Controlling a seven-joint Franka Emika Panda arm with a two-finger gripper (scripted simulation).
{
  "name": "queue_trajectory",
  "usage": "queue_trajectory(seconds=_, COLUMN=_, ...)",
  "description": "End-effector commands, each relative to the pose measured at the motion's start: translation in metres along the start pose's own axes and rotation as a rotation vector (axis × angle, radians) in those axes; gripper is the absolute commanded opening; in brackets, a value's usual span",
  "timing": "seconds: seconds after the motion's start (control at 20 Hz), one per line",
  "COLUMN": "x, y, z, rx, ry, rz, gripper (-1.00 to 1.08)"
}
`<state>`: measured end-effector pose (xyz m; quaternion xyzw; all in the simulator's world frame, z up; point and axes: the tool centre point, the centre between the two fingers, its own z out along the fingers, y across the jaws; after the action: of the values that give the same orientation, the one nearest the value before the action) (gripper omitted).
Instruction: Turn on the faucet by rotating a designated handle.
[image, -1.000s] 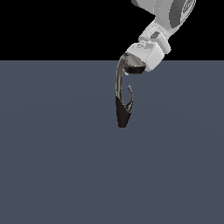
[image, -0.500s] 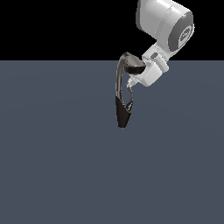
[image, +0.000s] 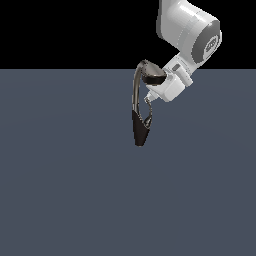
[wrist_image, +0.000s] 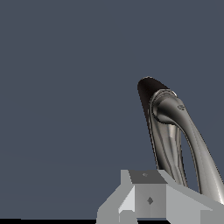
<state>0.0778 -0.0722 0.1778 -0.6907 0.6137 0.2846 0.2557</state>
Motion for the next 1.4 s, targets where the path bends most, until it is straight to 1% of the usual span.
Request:
queue_trajectory(seconds=0.0, x=-0.001, y=0.004, z=0.0, rx=0.0, ry=0.0, rz=0.0, gripper=-1.0)
queue_trajectory(seconds=0.85, x=-0.015, y=0.044, z=0.0, rx=0.001, ry=0.0, rz=0.0, gripper=-1.0)
queue_trajectory(seconds=0.9, x=-0.009, y=0.04, z=-0.002, rx=0.011, ry=0.007, rz=0.005, gripper=-1.0)
queue_trajectory(seconds=1.35, x=0.001, y=0.072, z=-0.001, rx=0.005, ry=0.003, rz=0.002, gripper=-1.0)
